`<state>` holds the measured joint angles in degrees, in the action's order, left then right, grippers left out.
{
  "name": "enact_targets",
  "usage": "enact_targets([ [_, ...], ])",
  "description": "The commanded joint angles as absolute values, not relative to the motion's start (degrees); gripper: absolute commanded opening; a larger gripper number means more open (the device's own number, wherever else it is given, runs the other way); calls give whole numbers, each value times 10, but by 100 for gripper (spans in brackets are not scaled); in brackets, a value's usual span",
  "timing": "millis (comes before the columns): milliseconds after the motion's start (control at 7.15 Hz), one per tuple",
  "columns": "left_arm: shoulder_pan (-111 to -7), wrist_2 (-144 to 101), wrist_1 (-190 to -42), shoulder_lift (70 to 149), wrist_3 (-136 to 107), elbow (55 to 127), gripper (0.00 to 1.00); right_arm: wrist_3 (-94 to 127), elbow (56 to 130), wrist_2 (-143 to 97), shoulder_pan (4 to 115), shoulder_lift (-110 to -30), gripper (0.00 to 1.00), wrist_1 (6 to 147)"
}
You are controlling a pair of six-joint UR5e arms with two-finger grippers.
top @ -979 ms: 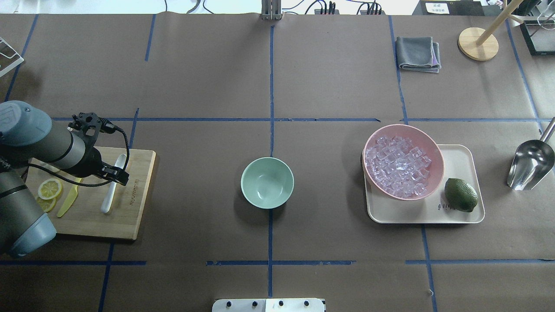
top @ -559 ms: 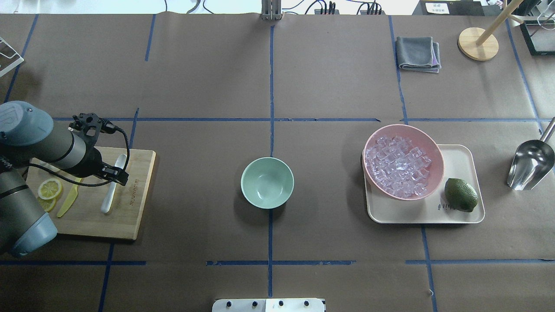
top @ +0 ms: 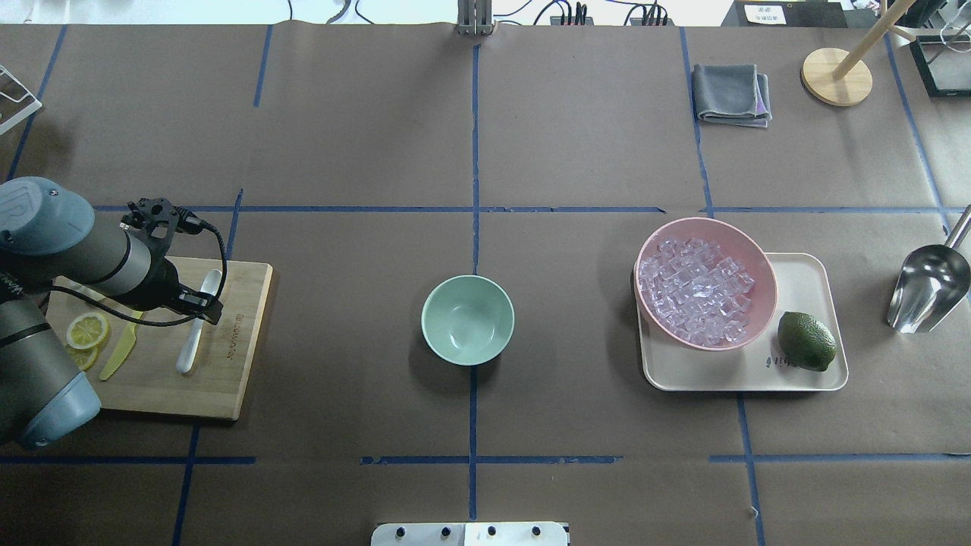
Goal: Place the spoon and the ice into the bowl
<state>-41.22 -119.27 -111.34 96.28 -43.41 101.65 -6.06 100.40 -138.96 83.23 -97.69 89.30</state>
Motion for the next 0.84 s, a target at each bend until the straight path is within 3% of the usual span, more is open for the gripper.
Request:
enact_targets([
  [0, -412, -1193, -1113, 963, -434, 1013, 47, -61, 1005, -1390, 832, -976, 99, 893],
  [280, -412, -1194, -1113, 963, -435, 1013, 29, -61, 1005, -1390, 832, -977, 99, 893],
  [420, -412, -1194, -1113, 964, -438, 1013, 9, -62, 1005, -1390, 832, -977, 99, 893],
  [559, -412, -1196, -1113, 964, -438, 1015, 0, -61, 1005, -1390, 832, -976, 99, 893],
  [699, -412, -1197, -1113, 964, -438, 1015, 0, -61, 1005, -1390, 832, -976, 99, 893],
])
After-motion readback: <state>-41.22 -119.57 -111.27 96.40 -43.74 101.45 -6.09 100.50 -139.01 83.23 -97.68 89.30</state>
